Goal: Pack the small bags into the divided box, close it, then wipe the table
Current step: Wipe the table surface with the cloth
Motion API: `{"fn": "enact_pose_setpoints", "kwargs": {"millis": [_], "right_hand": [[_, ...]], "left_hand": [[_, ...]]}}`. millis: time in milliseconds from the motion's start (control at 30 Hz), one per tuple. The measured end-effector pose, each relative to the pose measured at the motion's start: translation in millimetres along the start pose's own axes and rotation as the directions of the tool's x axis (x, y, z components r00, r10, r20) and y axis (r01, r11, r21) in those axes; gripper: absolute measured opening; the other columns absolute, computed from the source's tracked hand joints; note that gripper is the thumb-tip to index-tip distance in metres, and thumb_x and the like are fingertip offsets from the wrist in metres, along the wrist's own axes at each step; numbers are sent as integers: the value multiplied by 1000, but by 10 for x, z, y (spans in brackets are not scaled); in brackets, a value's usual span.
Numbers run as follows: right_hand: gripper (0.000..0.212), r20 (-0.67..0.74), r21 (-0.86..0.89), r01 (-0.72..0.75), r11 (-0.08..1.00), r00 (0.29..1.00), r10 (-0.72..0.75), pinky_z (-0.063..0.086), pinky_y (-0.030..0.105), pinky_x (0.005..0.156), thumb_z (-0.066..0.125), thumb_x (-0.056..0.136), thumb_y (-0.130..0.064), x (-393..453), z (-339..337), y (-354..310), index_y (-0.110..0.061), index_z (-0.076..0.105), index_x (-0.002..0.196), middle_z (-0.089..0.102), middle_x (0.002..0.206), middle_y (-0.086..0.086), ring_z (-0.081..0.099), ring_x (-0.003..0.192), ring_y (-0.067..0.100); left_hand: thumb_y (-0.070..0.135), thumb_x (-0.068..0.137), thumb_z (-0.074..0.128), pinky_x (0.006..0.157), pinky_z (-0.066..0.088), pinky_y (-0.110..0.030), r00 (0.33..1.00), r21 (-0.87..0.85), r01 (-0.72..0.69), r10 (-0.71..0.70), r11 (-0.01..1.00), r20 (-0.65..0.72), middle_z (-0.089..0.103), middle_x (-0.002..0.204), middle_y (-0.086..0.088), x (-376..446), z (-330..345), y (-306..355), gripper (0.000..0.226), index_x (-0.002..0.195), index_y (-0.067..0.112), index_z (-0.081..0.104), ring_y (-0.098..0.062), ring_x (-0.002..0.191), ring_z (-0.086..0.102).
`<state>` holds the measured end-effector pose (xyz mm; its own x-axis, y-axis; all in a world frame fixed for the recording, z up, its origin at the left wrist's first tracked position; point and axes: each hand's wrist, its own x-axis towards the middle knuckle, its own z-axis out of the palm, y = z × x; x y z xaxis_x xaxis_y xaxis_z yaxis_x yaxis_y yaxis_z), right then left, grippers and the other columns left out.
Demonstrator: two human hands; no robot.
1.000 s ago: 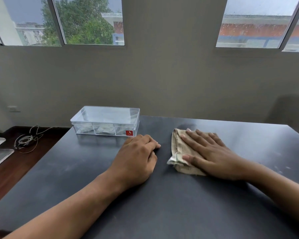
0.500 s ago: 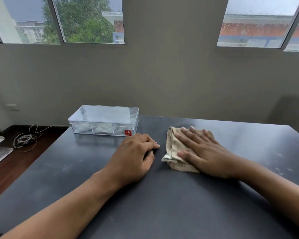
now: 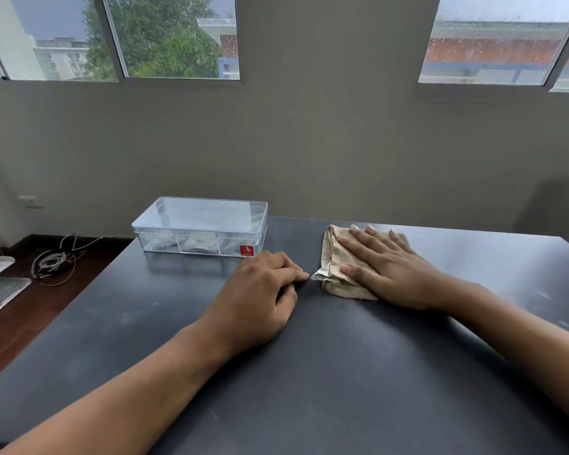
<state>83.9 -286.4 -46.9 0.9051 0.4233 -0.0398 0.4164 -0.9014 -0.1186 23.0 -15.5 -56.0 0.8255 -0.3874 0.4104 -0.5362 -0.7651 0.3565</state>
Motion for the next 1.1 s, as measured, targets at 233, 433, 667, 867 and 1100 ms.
{"fn": "enact_pose_setpoints", "kwargs": {"millis": [233,433,667,867,1100], "right_hand": [[75,12,-3,113,994,994,-113,-17,33,126,10,91,-84,-480,55,-288,-56,-11,157,-20,166,-27,-26,152,-2],[85,19,34,12,999,1000,-13,-10,36,128,9,80,-91,133,-77,111,-58,1,158,-4,171,-22,-11,158,5],[85,-11,3,-2,1000,1000,2,-9,40,128,7,82,-88,106,-11,-31,-53,-1,160,-5,173,-16,-11,159,10],[68,1,-10,154,988,988,-154,-11,30,126,18,94,-82,-611,25,-213,-63,-11,153,-17,166,-31,-21,153,-5],[94,-25,-18,-162,987,986,162,-4,43,129,-5,72,-96,-292,-82,381,-57,-5,157,-6,172,-17,-6,160,12]], "left_hand": [[23,91,52,97,47,-33,1000,25,-20,20,999,16,67,112,12,13,13,5,36,121,23,73,-12,104,59],[22,90,53,97,48,-34,1000,9,-11,11,1000,16,67,111,11,23,3,3,37,121,23,73,-12,103,59],[22,91,53,97,45,-25,1000,1,-22,22,1000,22,67,111,9,-6,-27,44,36,120,20,73,-12,103,57],[22,93,55,95,35,-12,999,-3,-39,39,999,37,66,114,10,-29,-22,31,35,125,21,71,-9,105,56],[25,94,52,94,43,-20,996,3,-73,73,997,45,66,111,8,-1,19,60,34,120,18,73,-12,102,58]]}}
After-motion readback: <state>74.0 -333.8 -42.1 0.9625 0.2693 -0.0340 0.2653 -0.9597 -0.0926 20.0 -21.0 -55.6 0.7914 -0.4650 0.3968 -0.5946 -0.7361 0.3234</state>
